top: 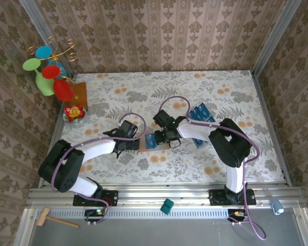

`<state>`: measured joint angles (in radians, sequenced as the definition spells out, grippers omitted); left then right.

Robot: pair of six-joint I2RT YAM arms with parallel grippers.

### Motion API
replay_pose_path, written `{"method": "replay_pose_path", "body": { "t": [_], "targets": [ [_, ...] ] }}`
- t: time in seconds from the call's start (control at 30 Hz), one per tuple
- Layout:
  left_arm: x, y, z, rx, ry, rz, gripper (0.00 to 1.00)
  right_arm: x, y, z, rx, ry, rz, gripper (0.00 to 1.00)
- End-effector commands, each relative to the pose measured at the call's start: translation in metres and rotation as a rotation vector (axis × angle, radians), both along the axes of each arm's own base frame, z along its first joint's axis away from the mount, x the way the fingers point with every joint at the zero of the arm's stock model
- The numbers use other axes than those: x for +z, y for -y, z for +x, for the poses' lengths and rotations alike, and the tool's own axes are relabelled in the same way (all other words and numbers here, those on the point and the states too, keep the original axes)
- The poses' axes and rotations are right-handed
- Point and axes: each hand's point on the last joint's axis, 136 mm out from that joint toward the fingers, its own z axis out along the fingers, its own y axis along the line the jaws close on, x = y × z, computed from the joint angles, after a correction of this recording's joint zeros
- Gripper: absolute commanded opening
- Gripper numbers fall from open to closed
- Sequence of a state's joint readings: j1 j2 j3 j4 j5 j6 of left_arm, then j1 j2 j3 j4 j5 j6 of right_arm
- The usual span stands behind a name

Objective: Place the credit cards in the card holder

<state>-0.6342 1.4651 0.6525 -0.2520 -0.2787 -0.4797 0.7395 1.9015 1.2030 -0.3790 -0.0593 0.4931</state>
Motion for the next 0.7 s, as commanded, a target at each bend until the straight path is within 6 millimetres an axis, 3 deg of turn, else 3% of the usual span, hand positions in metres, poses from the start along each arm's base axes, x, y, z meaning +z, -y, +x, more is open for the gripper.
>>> {"method": "replay_pose_path", "body": {
  "t": [0.0,0.23,0.67],
  "targets": [
    [0.003,-0.004,-0.001,0.033,-0.007,0.015,1.00,0.021,0.005,-0.001,-0.006,0.022,0.009,0.02],
    [0.014,-0.011,-0.003,0.075,0.019,0.008,1.00,0.035,-0.007,0.001,0.008,0.028,0.063,0.02],
    [0.000,-0.013,-0.012,0.070,-0.019,0.008,1.00,0.015,-0.021,0.003,0.014,-0.013,0.068,0.02]
  ]
}}
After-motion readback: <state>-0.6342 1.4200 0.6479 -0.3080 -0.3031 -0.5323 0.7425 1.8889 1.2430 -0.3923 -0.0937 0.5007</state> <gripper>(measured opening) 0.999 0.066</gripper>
